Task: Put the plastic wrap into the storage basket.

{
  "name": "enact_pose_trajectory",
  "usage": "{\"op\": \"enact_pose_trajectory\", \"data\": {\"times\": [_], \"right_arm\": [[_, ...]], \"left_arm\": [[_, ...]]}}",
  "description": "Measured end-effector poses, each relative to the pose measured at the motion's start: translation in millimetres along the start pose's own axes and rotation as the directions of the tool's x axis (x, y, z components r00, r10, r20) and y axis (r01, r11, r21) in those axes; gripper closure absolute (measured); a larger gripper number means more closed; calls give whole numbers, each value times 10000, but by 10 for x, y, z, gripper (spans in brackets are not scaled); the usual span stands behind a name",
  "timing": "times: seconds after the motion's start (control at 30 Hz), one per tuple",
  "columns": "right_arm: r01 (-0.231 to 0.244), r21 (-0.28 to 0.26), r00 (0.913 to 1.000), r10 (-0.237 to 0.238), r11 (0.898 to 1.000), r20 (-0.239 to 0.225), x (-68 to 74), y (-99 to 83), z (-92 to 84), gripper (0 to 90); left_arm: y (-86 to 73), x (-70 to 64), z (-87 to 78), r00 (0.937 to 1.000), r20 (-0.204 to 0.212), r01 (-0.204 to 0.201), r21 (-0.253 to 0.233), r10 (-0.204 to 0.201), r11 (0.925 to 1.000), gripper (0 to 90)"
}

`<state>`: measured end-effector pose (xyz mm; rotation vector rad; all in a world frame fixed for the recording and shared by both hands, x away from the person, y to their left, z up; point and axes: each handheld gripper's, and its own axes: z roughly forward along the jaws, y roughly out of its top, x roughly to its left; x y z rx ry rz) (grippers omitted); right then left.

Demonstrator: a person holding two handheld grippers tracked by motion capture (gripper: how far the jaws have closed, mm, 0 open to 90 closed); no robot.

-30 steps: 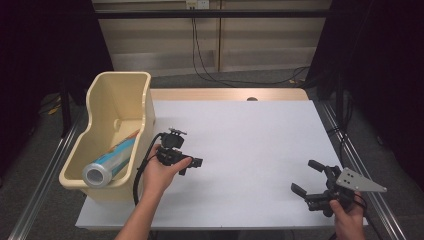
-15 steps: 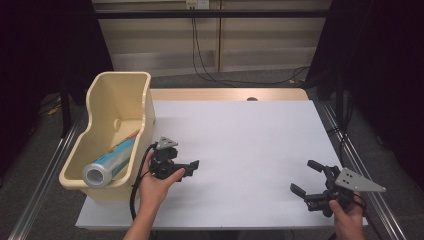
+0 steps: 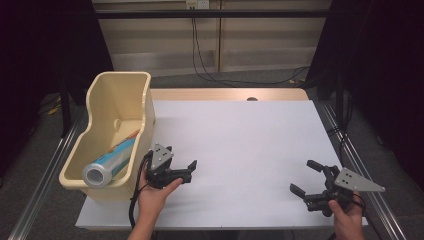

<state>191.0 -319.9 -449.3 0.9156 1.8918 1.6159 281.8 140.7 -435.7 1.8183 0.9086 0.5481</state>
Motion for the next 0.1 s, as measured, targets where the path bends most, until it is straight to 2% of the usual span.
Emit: {"op": "enact_pose_trajectory", "data": {"times": [0.1], "right_arm": [[6, 3, 10000, -6, 10000, -20, 1, 0, 7, 1]], "left_arm": [[-25, 9, -4, 9999, 34, 116, -51, -116, 9999, 41]]}}
